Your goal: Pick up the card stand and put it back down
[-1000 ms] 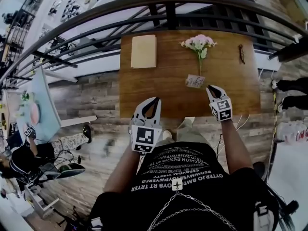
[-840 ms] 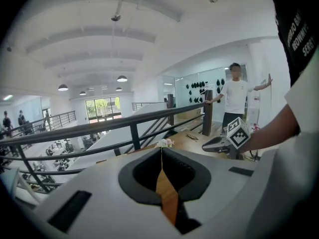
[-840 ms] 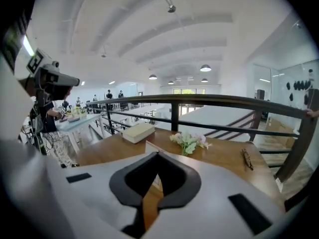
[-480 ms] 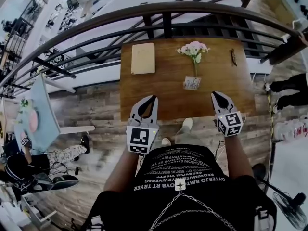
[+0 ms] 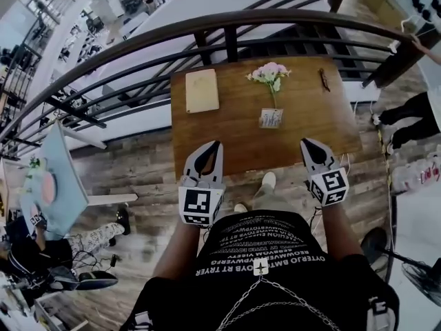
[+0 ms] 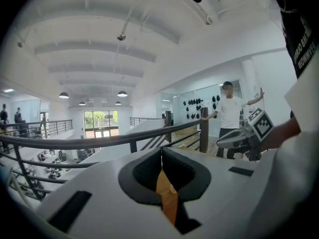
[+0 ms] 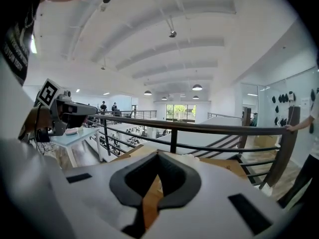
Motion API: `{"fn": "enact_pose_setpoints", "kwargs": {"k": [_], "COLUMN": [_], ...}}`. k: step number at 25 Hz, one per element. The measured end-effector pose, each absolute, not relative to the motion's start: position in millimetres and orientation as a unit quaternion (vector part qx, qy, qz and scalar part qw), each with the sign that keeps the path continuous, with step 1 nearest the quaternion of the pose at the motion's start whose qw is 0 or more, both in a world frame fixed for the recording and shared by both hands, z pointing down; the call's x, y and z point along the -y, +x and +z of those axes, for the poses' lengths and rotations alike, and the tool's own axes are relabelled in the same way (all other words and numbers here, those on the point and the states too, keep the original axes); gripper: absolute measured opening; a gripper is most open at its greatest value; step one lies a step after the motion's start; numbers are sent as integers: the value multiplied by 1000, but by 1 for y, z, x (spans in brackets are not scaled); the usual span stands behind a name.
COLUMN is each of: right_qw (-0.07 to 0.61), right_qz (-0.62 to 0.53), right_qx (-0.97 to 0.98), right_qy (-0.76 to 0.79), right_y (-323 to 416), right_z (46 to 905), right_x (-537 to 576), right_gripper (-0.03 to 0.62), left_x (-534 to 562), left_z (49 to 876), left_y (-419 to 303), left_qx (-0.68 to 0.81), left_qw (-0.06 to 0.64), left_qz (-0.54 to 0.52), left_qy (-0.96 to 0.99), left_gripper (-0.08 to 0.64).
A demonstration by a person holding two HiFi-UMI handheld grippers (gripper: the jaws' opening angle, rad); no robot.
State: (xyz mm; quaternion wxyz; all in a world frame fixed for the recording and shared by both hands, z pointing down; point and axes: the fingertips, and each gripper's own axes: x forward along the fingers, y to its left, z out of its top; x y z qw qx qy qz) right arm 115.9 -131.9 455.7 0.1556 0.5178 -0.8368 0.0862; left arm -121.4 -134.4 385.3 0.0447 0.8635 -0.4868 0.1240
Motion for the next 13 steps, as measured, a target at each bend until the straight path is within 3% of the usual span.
{"fn": "enact_pose_setpoints", "kwargs": {"k": [13], "right_qw": [144], "right_qz": [91], "right_qx": [832], "right_qy": [529], "right_y": [103], "right_z": [451], "right_x": [101], "right_gripper": [14], "left_x": [115], "left_z": [399], "left_y": [-121], "left_qx": [458], "left_qw": [36], "left_qz": [126], "left_qy": [879], "left_gripper": [29]}}
